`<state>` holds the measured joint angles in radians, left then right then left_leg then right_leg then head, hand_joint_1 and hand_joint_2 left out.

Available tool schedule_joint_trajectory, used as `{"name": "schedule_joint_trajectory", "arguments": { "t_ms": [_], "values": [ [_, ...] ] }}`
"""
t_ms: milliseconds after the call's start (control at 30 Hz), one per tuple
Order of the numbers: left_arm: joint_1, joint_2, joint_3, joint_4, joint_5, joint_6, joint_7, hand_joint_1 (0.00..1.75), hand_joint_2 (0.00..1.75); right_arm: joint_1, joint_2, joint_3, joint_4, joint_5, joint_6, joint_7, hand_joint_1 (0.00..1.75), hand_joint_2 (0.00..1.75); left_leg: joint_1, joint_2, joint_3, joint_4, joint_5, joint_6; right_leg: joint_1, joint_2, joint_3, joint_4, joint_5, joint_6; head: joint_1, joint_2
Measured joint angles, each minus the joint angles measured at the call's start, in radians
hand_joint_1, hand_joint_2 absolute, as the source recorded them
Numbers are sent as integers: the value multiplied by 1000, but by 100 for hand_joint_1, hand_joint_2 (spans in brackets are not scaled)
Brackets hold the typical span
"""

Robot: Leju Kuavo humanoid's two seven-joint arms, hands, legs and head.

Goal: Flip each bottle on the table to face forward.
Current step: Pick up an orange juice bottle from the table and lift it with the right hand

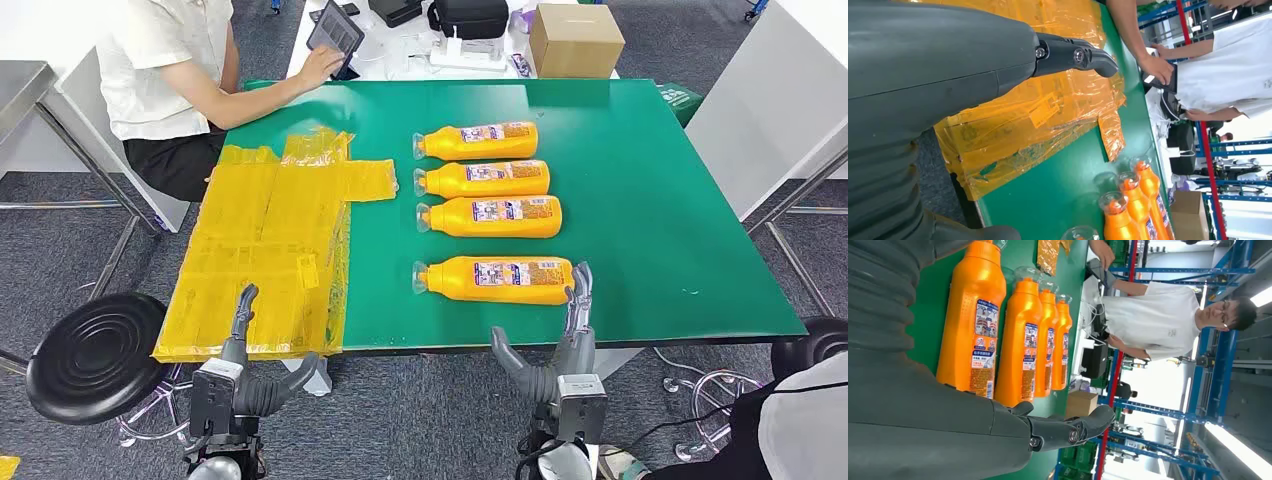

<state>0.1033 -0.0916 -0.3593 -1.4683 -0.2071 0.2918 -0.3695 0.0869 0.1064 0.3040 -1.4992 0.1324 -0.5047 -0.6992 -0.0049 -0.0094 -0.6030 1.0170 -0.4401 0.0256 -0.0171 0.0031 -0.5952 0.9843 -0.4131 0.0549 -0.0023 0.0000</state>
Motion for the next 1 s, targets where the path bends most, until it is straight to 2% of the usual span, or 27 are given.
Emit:
{"name": "schedule_joint_trajectory", "arguments": {
  "t_ms": [767,1000],
  "values": [
    [2,1,0,-5,-8,-8,4,0,175,-1,0,-1,0,18,-3,0,0,175,0,0,0,0,0,0,0,0,0,0,0,0,0,0],
    [11,1,8,-15,-18,-8,7,0,175,-2,-6,16,6,117,-108,0,0,175,0,0,0,0,0,0,0,0,0,0,0,0,0,0]
  ]
}}
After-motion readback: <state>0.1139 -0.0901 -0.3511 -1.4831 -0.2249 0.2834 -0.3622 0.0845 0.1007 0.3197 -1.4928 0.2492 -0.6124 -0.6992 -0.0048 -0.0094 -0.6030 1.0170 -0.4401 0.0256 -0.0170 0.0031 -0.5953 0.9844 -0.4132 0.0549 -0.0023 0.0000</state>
